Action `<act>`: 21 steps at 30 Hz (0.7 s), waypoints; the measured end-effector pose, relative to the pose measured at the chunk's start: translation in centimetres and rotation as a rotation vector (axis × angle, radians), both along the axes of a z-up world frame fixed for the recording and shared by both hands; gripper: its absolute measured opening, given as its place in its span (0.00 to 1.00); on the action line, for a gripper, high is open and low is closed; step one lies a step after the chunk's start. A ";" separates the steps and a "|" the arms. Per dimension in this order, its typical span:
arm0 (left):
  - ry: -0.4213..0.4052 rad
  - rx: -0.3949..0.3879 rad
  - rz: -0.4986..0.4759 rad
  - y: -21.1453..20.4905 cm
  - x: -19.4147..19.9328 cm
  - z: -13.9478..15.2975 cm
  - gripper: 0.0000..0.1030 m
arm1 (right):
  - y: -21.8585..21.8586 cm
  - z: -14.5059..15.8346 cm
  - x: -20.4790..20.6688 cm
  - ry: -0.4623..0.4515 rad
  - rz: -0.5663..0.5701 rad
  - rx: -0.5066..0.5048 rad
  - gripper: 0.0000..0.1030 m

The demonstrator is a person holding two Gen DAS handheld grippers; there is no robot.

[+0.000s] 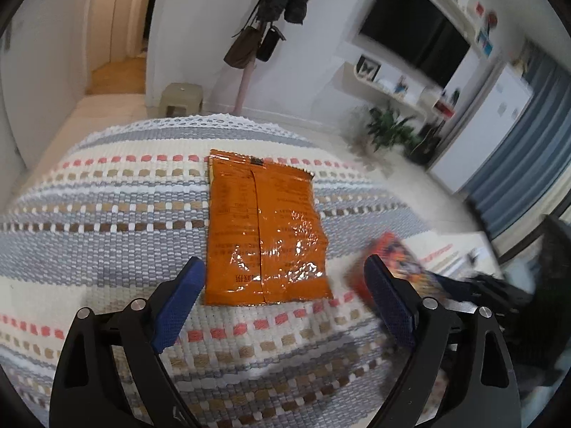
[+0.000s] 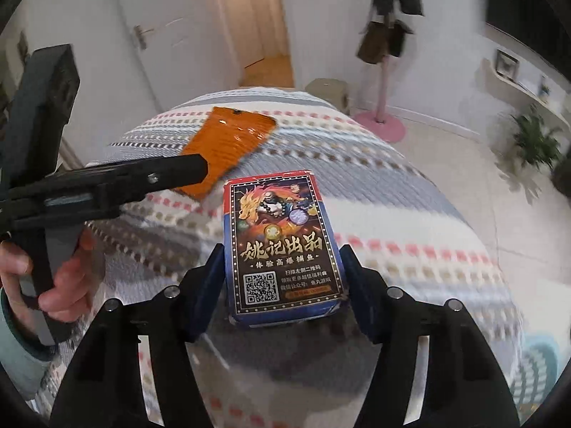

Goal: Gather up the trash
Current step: 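Grasp the orange snack bag with the left tool while the right tool grasps the card box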

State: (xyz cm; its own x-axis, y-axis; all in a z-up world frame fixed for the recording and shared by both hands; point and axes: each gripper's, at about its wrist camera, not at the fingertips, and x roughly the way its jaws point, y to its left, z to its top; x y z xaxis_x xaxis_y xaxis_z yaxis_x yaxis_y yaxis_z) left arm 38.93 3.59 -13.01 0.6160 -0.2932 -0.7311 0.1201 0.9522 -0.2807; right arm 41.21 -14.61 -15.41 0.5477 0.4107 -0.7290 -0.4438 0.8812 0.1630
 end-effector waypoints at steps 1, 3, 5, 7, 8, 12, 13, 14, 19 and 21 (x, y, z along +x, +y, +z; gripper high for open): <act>0.004 0.038 -0.001 -0.6 0.1 0.0 0.86 | -0.7 0.0 -0.6 0.000 -0.019 0.002 0.58; 0.014 0.138 -0.001 -1.9 0.3 -0.1 0.86 | -1.8 0.0 -1.7 -0.005 -0.044 -0.001 0.58; 0.023 0.218 0.011 -2.9 0.6 -0.1 0.80 | -2.5 0.0 -2.8 -0.020 -0.063 -0.010 0.58; 0.019 0.308 0.023 -3.9 0.9 -0.2 0.69 | -3.3 0.2 -3.6 -0.033 -0.074 -0.010 0.58; 0.017 0.327 0.023 -4.1 0.9 -0.1 0.66 | -3.6 0.3 -4.2 -0.043 -0.079 -0.011 0.58; -0.024 0.329 0.003 -4.4 0.1 0.5 0.53 | -4.8 1.0 -6.1 -0.075 -0.101 -0.001 0.58; -0.034 0.321 -0.005 -4.5 -0.2 0.7 0.45 | -5.1 1.1 -6.4 -0.081 -0.106 0.005 0.58; -0.040 0.313 -0.011 -4.5 -0.5 0.9 0.26 | -5.7 1.2 -7.1 -0.086 -0.115 0.018 0.58; -0.028 0.286 -0.049 -5.3 -1.9 1.7 0.01 | -8.4 2.1 -9.1 -0.104 -0.161 0.072 0.58; -0.035 0.297 -0.062 -5.8 -2.6 1.9 0.00 | -9.7 2.5 -10.0 -0.112 -0.179 0.085 0.58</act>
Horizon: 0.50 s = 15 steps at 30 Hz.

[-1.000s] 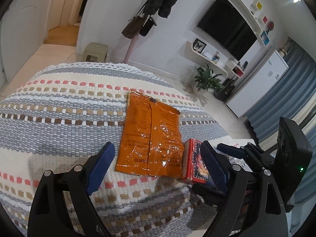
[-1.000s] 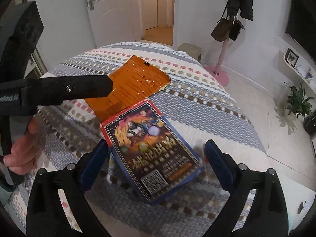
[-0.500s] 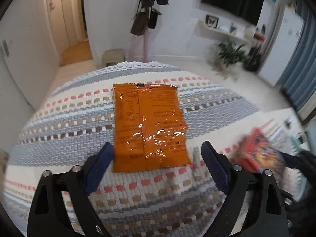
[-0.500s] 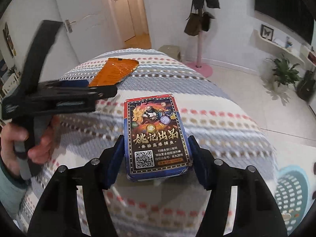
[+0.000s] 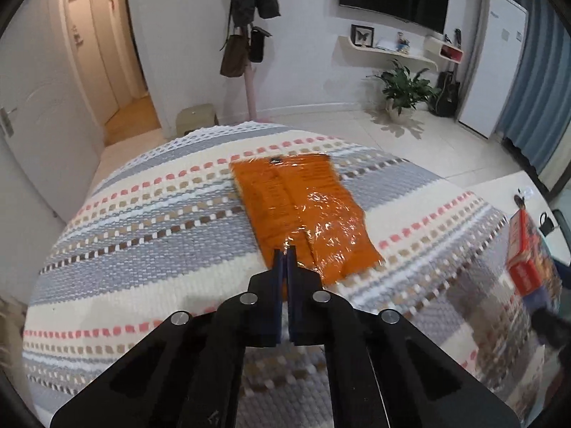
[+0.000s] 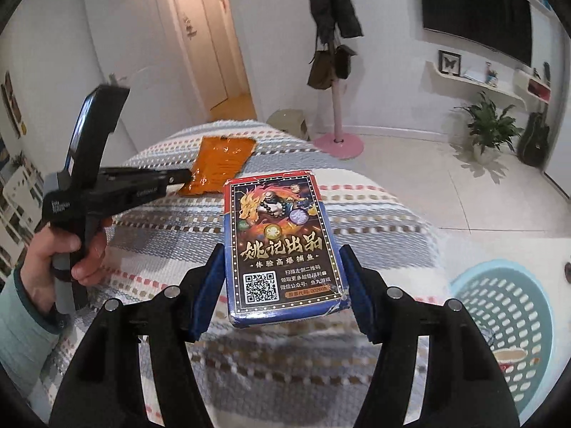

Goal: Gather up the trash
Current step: 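Grasp the orange snack bag with the left tool while the right tool grasps the card box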

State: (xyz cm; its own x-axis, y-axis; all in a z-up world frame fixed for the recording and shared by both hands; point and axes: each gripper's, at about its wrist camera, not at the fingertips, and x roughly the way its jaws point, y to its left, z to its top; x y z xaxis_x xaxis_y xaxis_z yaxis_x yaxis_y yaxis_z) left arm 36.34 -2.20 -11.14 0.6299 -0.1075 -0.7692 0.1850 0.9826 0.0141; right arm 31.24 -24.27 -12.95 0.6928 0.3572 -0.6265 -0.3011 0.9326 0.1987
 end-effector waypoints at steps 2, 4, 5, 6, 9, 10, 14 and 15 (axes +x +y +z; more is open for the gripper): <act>0.001 -0.015 -0.009 -0.3 -0.5 0.1 0.00 | -0.8 0.2 -0.7 -0.004 -0.011 0.006 0.58; 0.001 -0.070 -0.021 -0.2 -0.8 0.6 0.06 | -1.7 0.4 -1.2 -0.008 -0.021 0.013 0.58; 0.002 -0.094 -0.017 0.1 -0.7 0.7 0.17 | -2.0 0.4 -1.5 -0.007 -0.024 0.017 0.58; 0.004 -0.101 -0.004 0.1 -0.5 0.8 0.42 | -2.2 0.4 -1.6 -0.005 -0.028 0.021 0.58; -0.018 -0.101 0.010 -0.2 0.6 1.6 0.73 | -2.7 0.0 -1.5 0.009 -0.041 0.030 0.58; -0.003 -0.095 -0.002 -0.5 1.1 1.7 0.75 | -2.8 -0.3 -1.4 0.015 -0.046 0.033 0.58; 0.105 0.021 0.020 -2.1 4.3 0.0 0.78 | -2.9 -1.3 -0.6 0.049 -0.049 0.059 0.58; 0.135 0.054 0.054 -2.2 5.3 -0.7 0.78 | -2.9 -1.5 -0.7 0.054 -0.047 0.063 0.58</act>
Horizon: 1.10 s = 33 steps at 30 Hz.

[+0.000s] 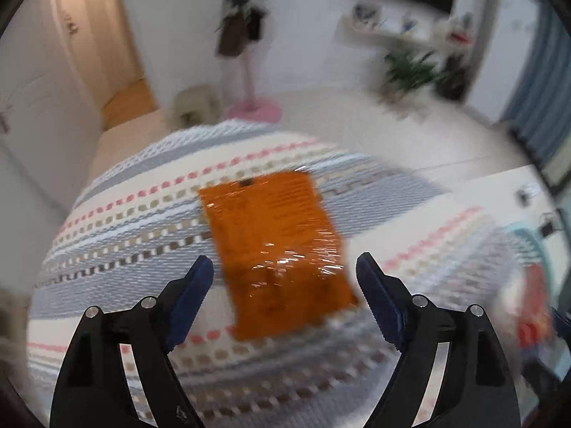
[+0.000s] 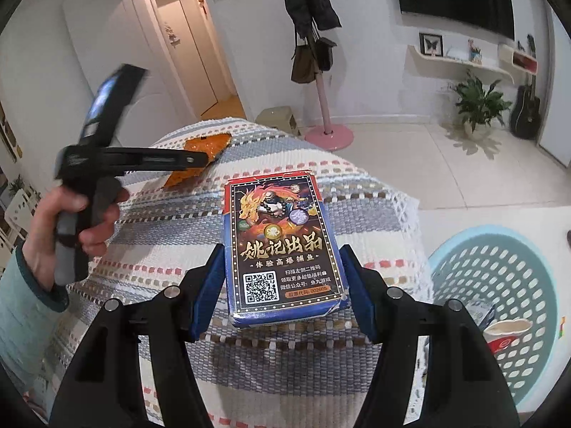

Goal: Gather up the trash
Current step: 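Grasp the orange snack bag with the left tool while the right tool grasps the card box, then carry bag and card box to the blue basket and open both tools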

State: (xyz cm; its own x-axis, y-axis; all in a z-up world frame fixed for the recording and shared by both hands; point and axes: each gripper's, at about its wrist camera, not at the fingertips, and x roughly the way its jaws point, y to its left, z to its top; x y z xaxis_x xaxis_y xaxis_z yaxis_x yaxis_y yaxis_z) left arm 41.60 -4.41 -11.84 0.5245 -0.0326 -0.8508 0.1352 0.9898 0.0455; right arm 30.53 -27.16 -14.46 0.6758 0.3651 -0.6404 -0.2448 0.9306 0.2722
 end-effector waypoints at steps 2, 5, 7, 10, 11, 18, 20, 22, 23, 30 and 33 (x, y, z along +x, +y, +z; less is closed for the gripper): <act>0.035 -0.026 0.011 0.3 0.8 -0.6 0.79 | 0.3 -0.5 0.4 0.010 0.007 0.003 0.58; 0.021 0.006 -0.005 -0.4 1.2 -0.9 0.79 | 0.6 -1.1 0.7 0.021 0.017 -0.003 0.58; 0.013 -0.004 -0.026 -0.5 1.2 -0.6 0.61 | 0.6 -1.1 0.8 0.020 0.026 -0.001 0.58; -0.001 -0.088 -0.067 0.2 0.7 0.0 0.43 | 0.7 -0.8 0.5 0.001 0.041 0.016 0.58; -0.002 -0.137 -0.077 0.8 0.4 0.1 0.38 | 0.6 -0.7 0.3 -0.006 0.044 0.020 0.58; -0.079 -0.218 -0.090 2.2 -2.1 1.4 0.37 | -0.2 -0.1 -0.7 -0.039 0.037 0.034 0.58; -0.104 -0.212 -0.107 1.6 -2.8 2.2 0.37 | -0.8 0.3 -1.1 -0.052 0.013 0.038 0.58; -0.136 -0.217 -0.150 0.2 -4.0 3.7 0.37 | -1.6 0.8 -1.8 -0.070 -0.014 0.048 0.58; -0.155 -0.220 -0.178 -0.7 -4.6 4.5 0.37 | -2.0 1.1 -2.1 -0.080 -0.026 0.051 0.58; -0.243 -0.231 -0.338 -7.8 -9.9 8.3 0.37 | -6.5 4.0 -5.3 -0.162 -0.183 0.034 0.58; -0.247 -0.255 -0.391 -11.5 -11.8 8.4 0.37 | -8.9 4.2 -6.7 -0.169 -0.268 0.035 0.58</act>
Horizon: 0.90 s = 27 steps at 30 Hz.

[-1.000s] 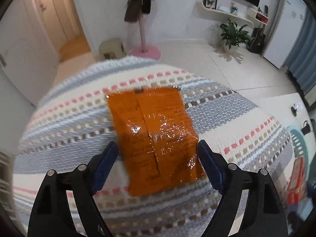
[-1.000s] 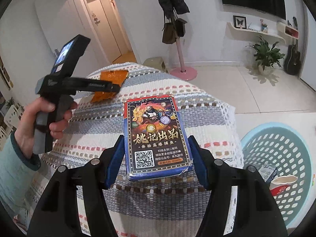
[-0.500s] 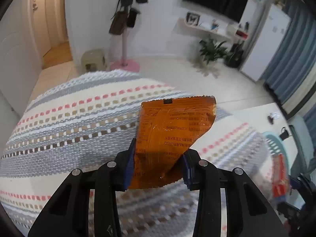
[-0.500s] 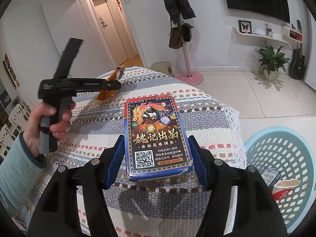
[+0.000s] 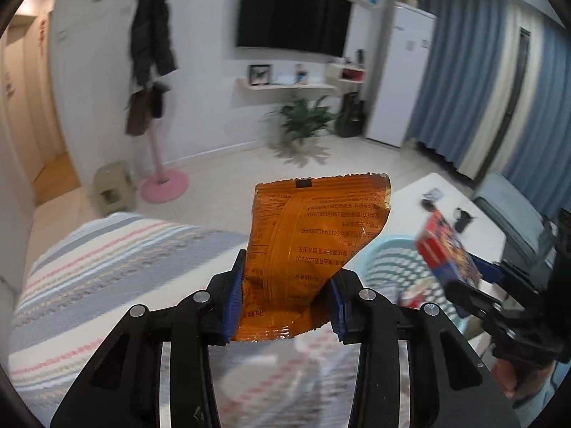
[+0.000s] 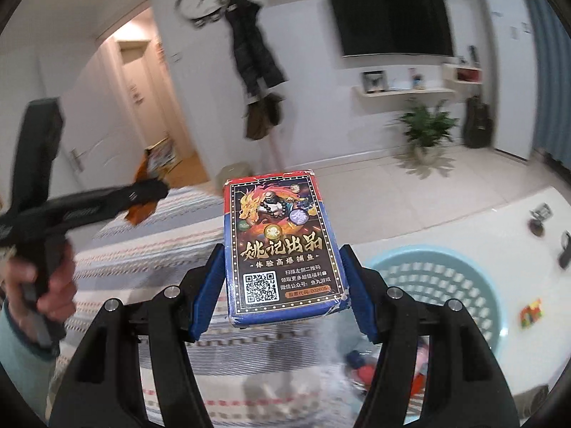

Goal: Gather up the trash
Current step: 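Carry bag and card box to the blue basket and open both tools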

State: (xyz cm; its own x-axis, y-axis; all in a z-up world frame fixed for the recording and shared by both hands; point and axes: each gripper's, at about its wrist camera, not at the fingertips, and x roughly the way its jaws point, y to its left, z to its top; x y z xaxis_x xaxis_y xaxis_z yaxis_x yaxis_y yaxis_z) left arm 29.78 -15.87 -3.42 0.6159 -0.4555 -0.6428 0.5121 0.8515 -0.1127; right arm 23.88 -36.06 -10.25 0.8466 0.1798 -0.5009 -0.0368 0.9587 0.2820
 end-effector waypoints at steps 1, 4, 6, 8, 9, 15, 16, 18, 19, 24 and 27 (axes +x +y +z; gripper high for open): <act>0.011 -0.012 -0.025 -1.3 -0.6 -0.3 0.37 | -0.8 -0.2 -0.3 0.005 -0.031 0.000 0.58; 0.043 -0.003 -0.085 -5.0 -1.8 -1.8 0.37 | -3.4 -1.2 -1.1 0.046 -0.130 0.010 0.58; 0.076 0.003 -0.114 -7.2 -2.2 -3.0 0.37 | -5.4 -2.4 -1.8 0.091 -0.192 0.026 0.58; 0.125 -0.005 -0.142 -9.4 -2.4 -4.6 0.37 | -6.7 -3.8 -2.1 0.143 -0.231 0.022 0.58; 0.141 -0.007 -0.152 -10.0 -2.5 -5.2 0.37 | -7.3 -4.6 -2.2 0.170 -0.250 0.020 0.58; 0.201 0.019 -0.186 -14.1 -2.6 -8.8 0.48 | -10.3 -8.0 -3.2 0.272 -0.316 0.079 0.60; 0.206 0.020 -0.190 -14.6 -2.5 -9.2 0.53 | -10.9 -8.4 -3.2 0.281 -0.320 0.089 0.60; 0.218 0.021 -0.187 -14.8 -2.6 -9.8 0.56 | -11.4 -9.1 -2.9 0.293 -0.313 0.099 0.60; 0.228 0.016 -0.185 -14.9 -2.5 -10.0 0.64 | -11.8 -9.5 -2.7 0.302 -0.309 0.104 0.60; 0.254 -0.013 -0.188 -14.4 -2.6 -10.8 0.75 | -12.8 -10.2 -1.8 0.322 -0.307 0.142 0.61; 0.233 0.000 -0.202 -13.9 -3.3 -10.7 0.77 | -12.4 -10.1 -2.2 0.321 -0.302 0.137 0.61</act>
